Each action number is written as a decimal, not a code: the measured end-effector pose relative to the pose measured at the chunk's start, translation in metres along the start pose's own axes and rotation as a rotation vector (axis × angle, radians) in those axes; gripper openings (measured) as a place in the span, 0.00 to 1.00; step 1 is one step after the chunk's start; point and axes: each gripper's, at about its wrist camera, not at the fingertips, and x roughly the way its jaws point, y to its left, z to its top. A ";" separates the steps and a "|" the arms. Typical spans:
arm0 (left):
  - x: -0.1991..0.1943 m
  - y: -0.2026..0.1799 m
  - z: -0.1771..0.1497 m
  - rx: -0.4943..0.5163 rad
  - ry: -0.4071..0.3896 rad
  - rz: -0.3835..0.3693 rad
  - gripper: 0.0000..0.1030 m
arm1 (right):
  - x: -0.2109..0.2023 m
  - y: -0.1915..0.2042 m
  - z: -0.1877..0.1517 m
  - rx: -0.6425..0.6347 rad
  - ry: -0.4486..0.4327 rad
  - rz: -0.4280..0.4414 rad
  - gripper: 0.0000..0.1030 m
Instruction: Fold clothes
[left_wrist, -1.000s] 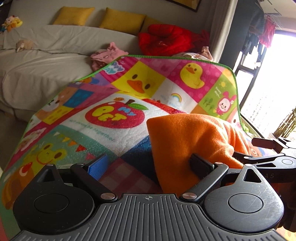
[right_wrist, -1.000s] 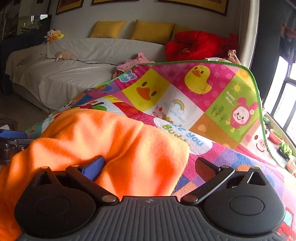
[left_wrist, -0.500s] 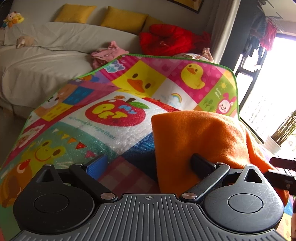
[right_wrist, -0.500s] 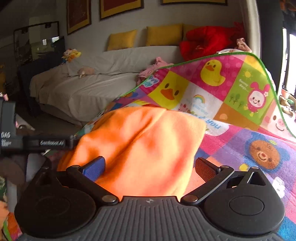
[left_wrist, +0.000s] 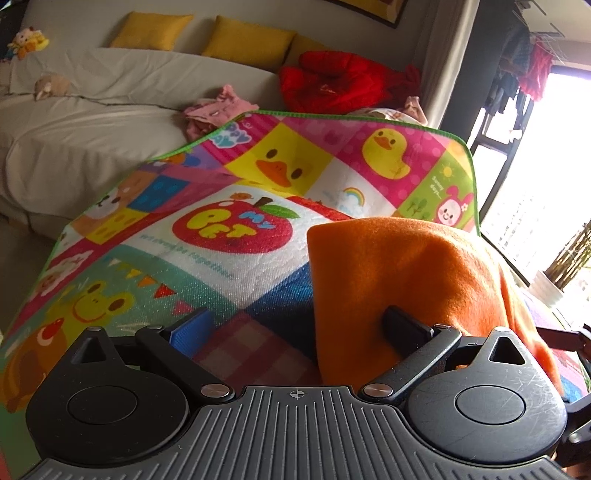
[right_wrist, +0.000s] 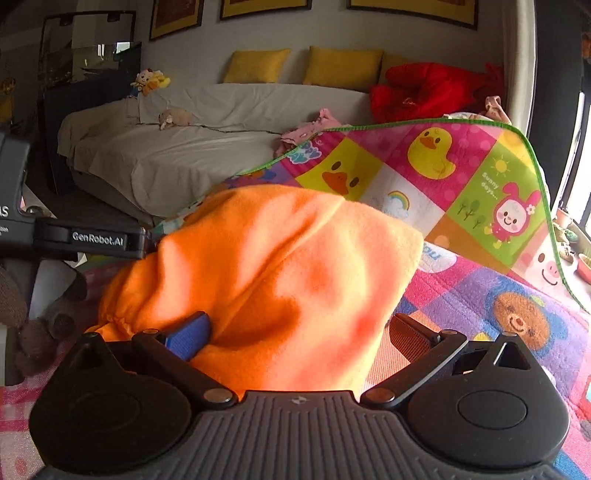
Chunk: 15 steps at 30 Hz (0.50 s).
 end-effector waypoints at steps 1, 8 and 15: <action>0.000 0.000 0.000 0.001 0.001 0.003 0.99 | -0.004 -0.002 0.003 0.001 -0.022 -0.002 1.00; 0.003 -0.001 0.000 0.009 0.010 0.020 0.99 | 0.002 -0.017 0.018 0.074 -0.079 -0.063 1.00; -0.001 0.004 0.002 -0.010 0.015 -0.004 0.99 | 0.038 -0.007 0.006 0.001 0.000 -0.140 1.00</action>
